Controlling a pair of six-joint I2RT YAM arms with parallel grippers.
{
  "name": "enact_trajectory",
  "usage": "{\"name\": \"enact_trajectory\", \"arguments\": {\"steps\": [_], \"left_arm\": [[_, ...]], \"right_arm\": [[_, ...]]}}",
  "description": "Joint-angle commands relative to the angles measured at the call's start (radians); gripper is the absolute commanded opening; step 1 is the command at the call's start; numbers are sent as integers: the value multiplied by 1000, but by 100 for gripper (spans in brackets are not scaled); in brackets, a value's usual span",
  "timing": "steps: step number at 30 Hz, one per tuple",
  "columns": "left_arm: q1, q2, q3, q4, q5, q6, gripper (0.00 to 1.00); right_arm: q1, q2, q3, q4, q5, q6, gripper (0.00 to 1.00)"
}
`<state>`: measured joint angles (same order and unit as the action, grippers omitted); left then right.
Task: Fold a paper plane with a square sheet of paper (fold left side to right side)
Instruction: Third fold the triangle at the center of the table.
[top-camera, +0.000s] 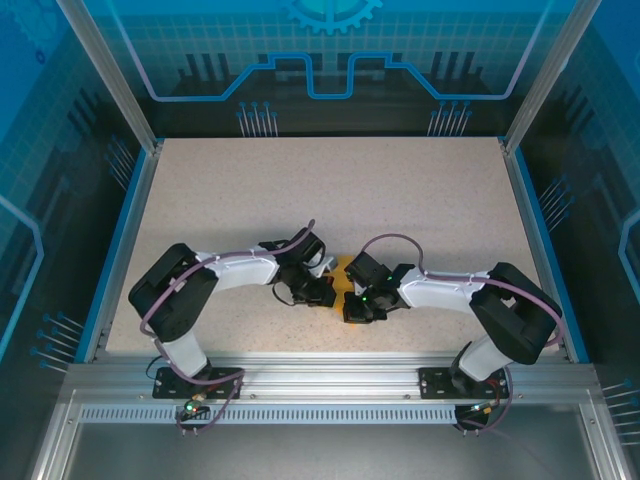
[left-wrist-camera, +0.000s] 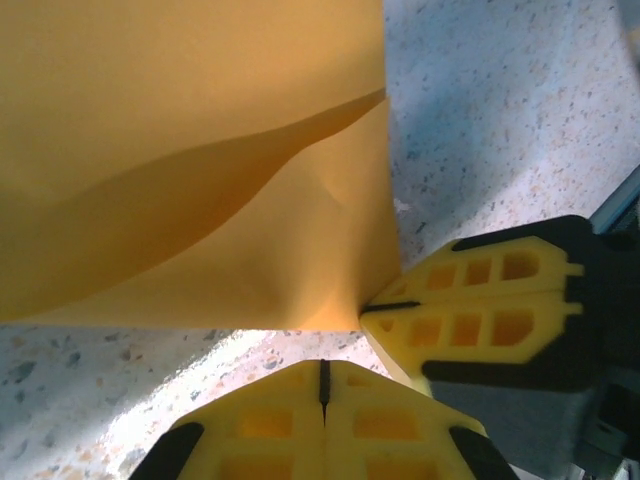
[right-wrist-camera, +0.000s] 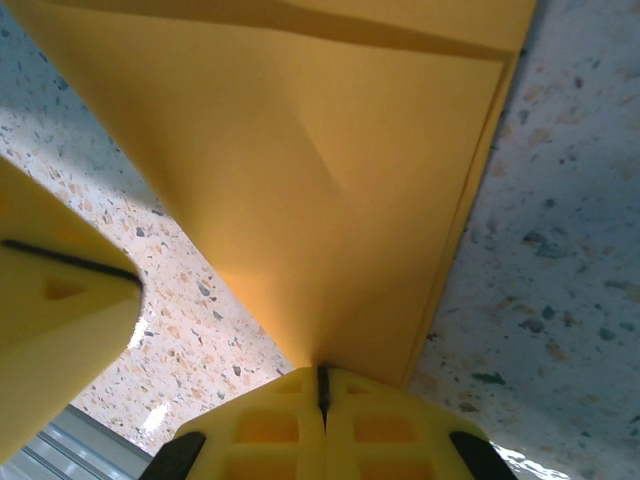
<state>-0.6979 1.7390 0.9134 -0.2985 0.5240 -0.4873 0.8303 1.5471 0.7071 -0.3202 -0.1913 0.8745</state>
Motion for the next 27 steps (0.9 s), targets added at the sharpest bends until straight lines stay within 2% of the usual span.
{"name": "enact_trajectory", "arguments": {"steps": [1,17,27], "left_arm": [[-12,28,14,31,28,31,0],[-43,65,36,39,13,57,0],[-45,92,49,12,-64,84,0]], "right_arm": [[-6,55,-43,-118,35,-9,0],[-6,51,-47,-125,34,-11,0],[-5,51,-41,-146,39,-17,0]]}}
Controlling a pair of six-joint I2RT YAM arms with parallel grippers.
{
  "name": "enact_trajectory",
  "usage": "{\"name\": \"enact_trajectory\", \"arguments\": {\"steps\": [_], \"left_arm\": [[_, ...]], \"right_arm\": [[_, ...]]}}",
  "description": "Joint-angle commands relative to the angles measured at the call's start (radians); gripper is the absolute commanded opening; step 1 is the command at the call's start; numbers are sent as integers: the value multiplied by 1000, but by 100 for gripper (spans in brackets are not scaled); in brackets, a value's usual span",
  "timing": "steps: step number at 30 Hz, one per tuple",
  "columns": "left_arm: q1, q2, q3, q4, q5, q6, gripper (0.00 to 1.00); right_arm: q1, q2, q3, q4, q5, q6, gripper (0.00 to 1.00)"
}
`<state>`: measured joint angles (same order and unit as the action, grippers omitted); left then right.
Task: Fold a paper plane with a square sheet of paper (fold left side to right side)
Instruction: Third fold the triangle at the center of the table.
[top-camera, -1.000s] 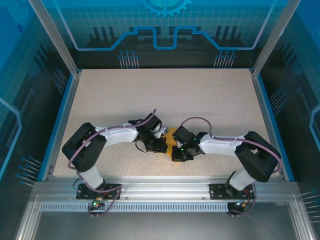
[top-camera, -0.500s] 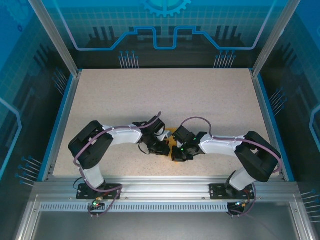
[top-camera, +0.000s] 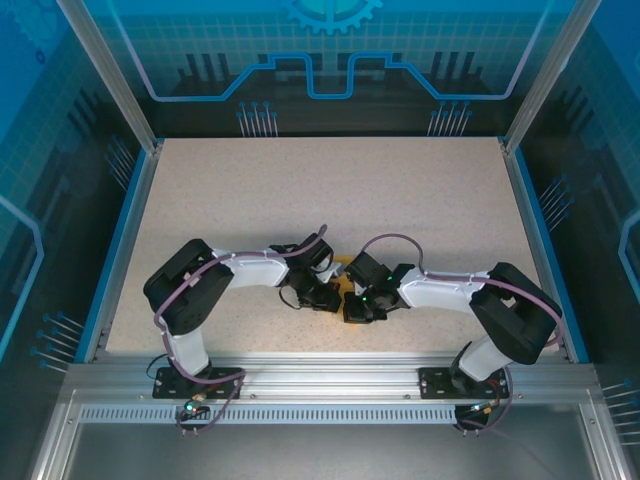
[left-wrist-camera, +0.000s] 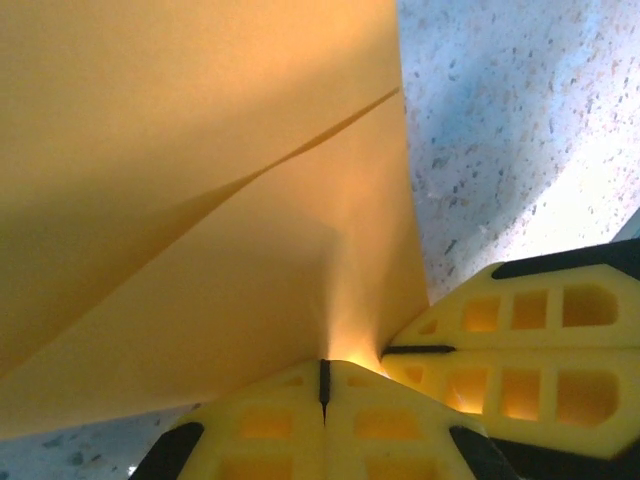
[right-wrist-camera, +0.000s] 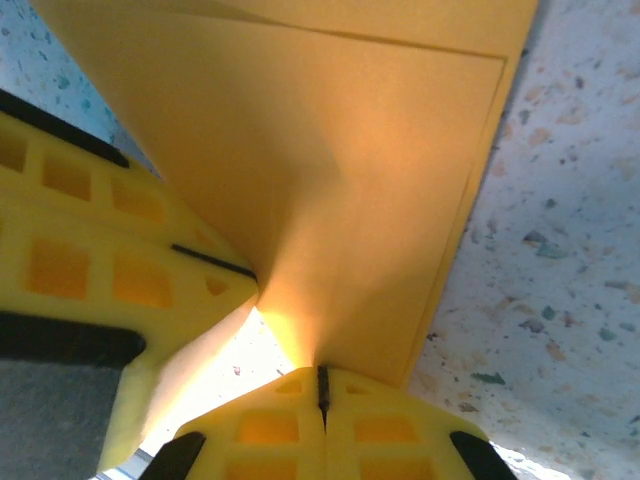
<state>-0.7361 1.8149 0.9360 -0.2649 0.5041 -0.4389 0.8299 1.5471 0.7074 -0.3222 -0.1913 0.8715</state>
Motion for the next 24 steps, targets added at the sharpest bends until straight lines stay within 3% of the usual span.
{"name": "enact_trajectory", "arguments": {"steps": [1,13,24], "left_arm": [[-6,17,25,-26,-54,37,0],[5,-8,30,-97,-170,73,0],[97,-40,24,-100,-179,93,0]], "right_arm": [[-6,50,-41,-148,41,-15,0],[-5,51,-46,-157,35,-18,0],[-5,52,-56,-149,24,-17,0]]}}
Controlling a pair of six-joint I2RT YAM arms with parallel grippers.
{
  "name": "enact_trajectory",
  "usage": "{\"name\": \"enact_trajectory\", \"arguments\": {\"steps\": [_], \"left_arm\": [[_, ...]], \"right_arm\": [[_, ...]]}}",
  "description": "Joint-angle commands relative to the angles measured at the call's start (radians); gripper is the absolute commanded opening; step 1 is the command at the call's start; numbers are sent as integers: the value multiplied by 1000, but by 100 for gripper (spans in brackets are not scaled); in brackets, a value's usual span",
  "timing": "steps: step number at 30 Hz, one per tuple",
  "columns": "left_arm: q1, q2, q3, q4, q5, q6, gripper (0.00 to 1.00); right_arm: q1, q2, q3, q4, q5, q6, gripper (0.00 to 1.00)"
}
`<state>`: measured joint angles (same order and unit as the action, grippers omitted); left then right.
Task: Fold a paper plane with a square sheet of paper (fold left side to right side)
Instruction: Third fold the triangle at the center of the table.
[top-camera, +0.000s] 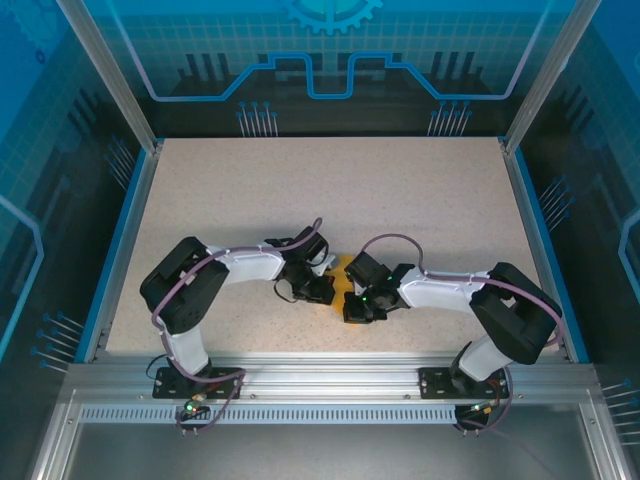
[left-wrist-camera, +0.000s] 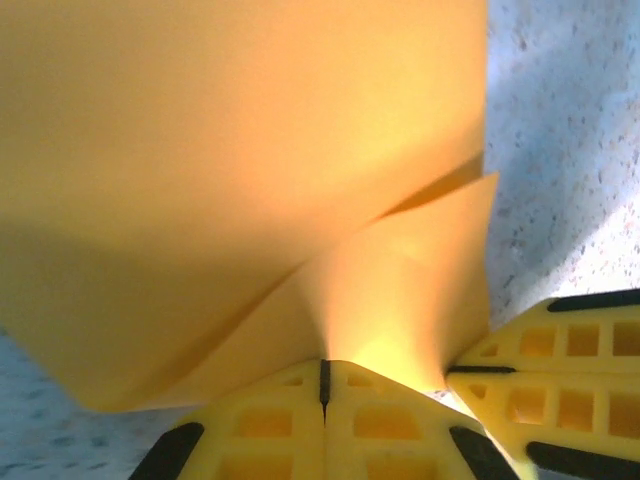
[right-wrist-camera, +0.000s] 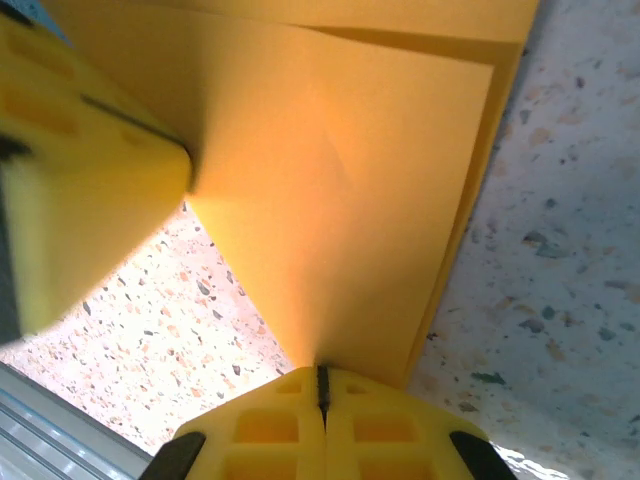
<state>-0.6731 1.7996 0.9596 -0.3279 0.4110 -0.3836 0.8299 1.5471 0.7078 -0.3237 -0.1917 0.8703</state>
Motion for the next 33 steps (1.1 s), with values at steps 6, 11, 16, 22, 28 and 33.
{"name": "enact_trajectory", "arguments": {"steps": [6,11,16,22,28,33], "left_arm": [[84,-42,-18,-60,-113,73,0],[134,-45,-16,-66,-115,94,0],[143,-50,3,-73,-113,101,0],[155,-121,6,-87,-95,80,5],[173,-271,-42,-81,-97,-6,26],[177,-407,-134,-24,-103,-125,51]], "right_arm": [[-5,44,-58,-150,27,-15,0],[-4,46,-57,-147,23,-17,0],[-3,48,-53,-131,16,-13,0],[1,14,-32,-59,5,-38,0],[-1,-98,5,-5,27,-81,17],[-40,-224,13,-40,41,-165,34]]}}
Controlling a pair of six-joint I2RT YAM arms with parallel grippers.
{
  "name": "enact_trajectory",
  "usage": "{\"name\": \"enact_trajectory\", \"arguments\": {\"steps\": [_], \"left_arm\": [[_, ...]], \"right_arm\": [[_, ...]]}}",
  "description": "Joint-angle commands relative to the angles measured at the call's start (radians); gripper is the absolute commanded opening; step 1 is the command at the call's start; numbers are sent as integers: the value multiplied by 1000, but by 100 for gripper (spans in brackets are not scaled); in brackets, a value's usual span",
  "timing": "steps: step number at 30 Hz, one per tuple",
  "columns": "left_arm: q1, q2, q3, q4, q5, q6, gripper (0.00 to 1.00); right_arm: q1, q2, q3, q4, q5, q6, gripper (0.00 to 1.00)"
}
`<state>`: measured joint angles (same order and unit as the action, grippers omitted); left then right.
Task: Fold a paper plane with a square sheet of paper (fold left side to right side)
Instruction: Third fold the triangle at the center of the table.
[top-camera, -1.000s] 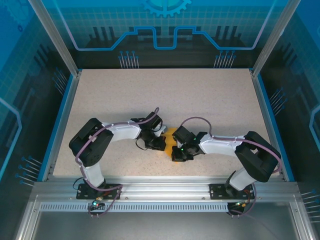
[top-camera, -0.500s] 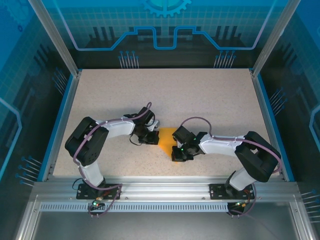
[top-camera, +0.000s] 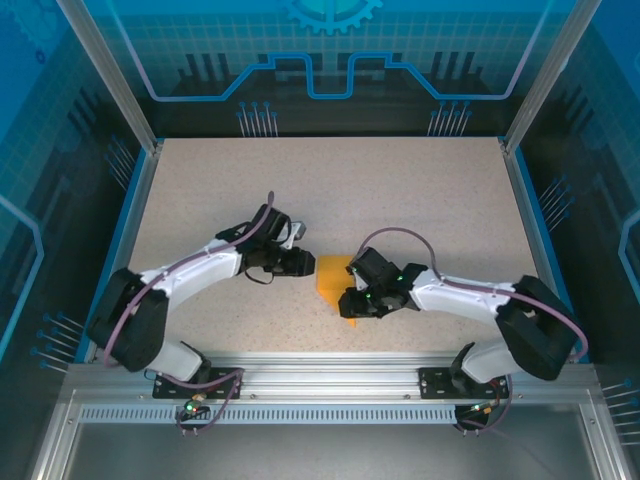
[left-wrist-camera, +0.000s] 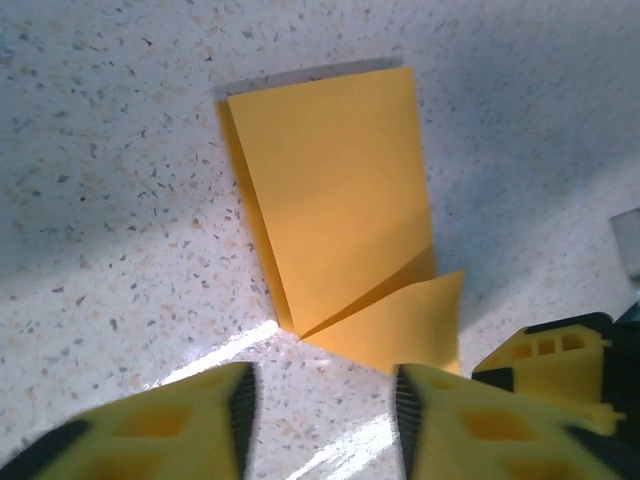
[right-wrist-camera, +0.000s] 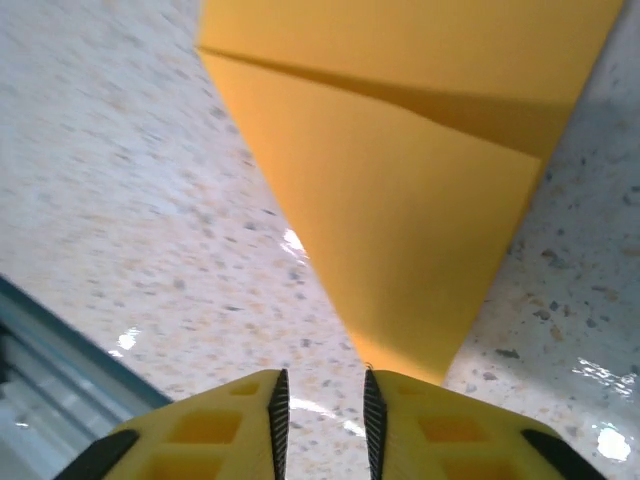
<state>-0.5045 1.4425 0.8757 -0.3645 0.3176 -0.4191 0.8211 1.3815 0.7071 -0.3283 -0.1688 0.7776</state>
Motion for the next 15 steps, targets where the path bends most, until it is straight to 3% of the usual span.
{"name": "enact_trajectory", "arguments": {"steps": [1,6,15], "left_arm": [[9,-75,-69,21,-16,-115,54],[10,-134,-156,112,28,-248,68],[2,-13,-244,366,177,-394,69]], "right_arm": [[-49,-84,14,-52,23,-99,37],[-139,-146,-31,-37,30,-257,47],[-183,-188,-152,169,-5,-316,55]]}}
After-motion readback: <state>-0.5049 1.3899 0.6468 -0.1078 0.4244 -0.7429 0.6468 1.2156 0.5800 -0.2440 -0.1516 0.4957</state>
